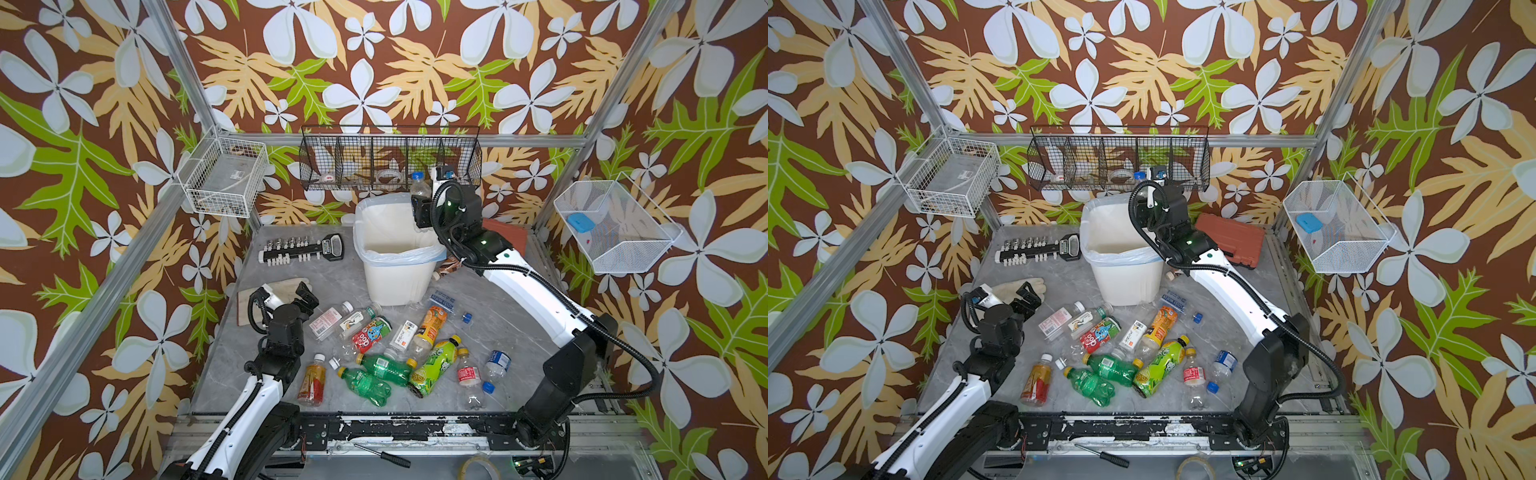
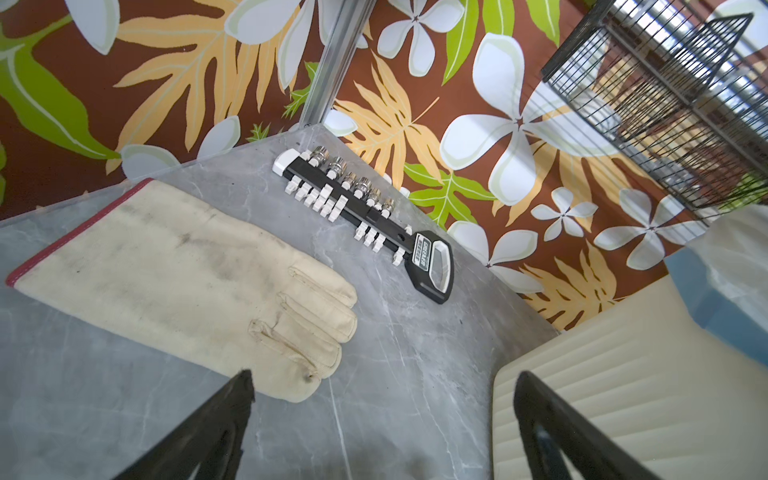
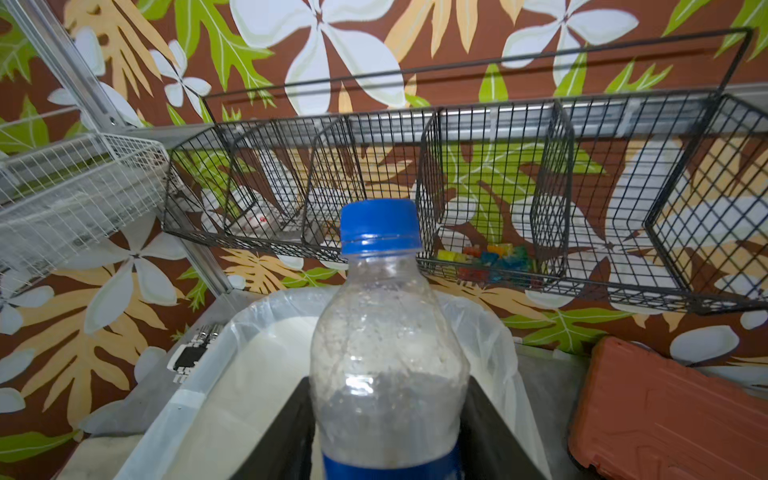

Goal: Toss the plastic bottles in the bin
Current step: 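Lift the bottle with the right gripper and release it into the bin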

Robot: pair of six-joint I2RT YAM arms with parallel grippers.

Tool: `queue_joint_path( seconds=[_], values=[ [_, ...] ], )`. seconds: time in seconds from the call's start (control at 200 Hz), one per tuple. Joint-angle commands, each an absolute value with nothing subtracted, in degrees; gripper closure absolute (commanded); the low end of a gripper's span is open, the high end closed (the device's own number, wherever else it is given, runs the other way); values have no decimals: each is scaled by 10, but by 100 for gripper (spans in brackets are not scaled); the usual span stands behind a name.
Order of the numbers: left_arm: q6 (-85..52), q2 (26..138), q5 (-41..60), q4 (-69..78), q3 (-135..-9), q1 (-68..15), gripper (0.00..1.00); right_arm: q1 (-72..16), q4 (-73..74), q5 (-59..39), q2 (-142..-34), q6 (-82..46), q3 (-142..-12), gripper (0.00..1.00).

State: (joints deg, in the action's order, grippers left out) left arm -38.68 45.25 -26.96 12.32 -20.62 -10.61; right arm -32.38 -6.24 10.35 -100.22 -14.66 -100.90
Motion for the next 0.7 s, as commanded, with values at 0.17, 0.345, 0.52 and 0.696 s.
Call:
queue_joint_path(
  seconds=[0.17,0.345,0.52,0.696],
  values=[
    [-397,448,-269,86,-216,-105,2,-325,-43,105,-1015,-138,-997,51],
    [-408,437,-252,50,-224,-105,2,-323,-35,111,-1011,-144,-983,44],
    [-408,424,-243,16,-232,-105,3,-319,-23,114,-990,-149,-967,9],
    [-375,438,-213,-13,-260,-105,3,-307,17,98,-918,-161,-896,1]
  ],
)
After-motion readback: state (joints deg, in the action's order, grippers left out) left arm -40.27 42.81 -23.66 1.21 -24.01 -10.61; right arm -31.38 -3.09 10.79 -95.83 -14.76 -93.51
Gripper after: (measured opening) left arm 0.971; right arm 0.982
